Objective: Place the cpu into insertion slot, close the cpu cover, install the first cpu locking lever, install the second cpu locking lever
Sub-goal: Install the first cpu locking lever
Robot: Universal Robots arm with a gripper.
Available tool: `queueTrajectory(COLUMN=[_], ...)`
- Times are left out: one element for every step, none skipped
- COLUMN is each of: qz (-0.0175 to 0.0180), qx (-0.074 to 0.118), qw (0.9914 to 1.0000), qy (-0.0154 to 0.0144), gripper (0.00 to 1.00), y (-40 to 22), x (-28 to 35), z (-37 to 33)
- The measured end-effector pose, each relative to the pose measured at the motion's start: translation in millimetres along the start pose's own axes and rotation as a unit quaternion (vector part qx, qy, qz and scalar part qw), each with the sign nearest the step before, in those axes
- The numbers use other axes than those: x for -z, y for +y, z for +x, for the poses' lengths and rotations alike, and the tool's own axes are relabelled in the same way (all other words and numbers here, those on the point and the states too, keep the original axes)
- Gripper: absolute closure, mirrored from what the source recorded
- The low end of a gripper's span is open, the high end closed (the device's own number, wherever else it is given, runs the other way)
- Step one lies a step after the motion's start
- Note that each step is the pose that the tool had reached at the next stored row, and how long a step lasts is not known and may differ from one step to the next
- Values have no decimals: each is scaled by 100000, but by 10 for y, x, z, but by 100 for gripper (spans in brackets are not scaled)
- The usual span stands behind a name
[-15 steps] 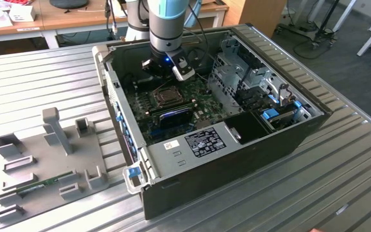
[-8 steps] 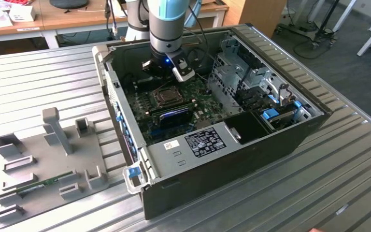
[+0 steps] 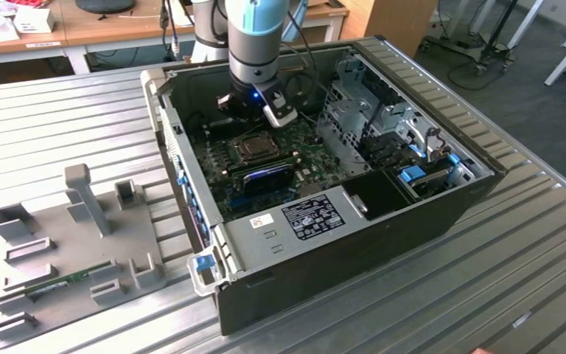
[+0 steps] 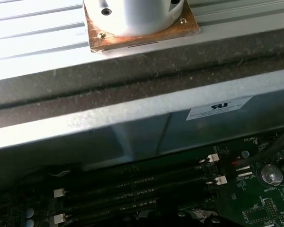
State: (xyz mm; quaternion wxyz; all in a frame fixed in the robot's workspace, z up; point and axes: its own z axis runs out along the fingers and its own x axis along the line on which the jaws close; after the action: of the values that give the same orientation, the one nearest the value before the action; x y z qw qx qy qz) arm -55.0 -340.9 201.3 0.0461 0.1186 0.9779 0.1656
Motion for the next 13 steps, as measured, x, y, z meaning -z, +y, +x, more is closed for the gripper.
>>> queueTrajectory(qz=[-2, -9, -16, -21, -17, -15, -13, -17, -16, -12, -14, -14, -13], qx=[1, 1, 5, 4, 1, 3, 2, 2, 3, -2, 1, -3, 0], qw=[100000, 100000, 100000, 100000, 100000, 100000, 100000, 100000, 100000, 100000, 100000, 100000, 100000], qy=[-1, -3, -3, -3, -4, -2, -5, -6, -5, -4, -3, -6, -4], gripper=[89, 89, 89, 89, 89, 89, 89, 89, 89, 89, 89, 89, 89], y=[-4, -8, -13, -18, -24, -29, -34, -39, -43, -48, -52, -56, -60], x=[-4, -8, -12, -15, -18, -20, -23, -26, -28, -30, -32, -33, -35], z=[-1, -1, -3, -3, -4, -5, -7, -8, -9, -10, -12, -12, -13])
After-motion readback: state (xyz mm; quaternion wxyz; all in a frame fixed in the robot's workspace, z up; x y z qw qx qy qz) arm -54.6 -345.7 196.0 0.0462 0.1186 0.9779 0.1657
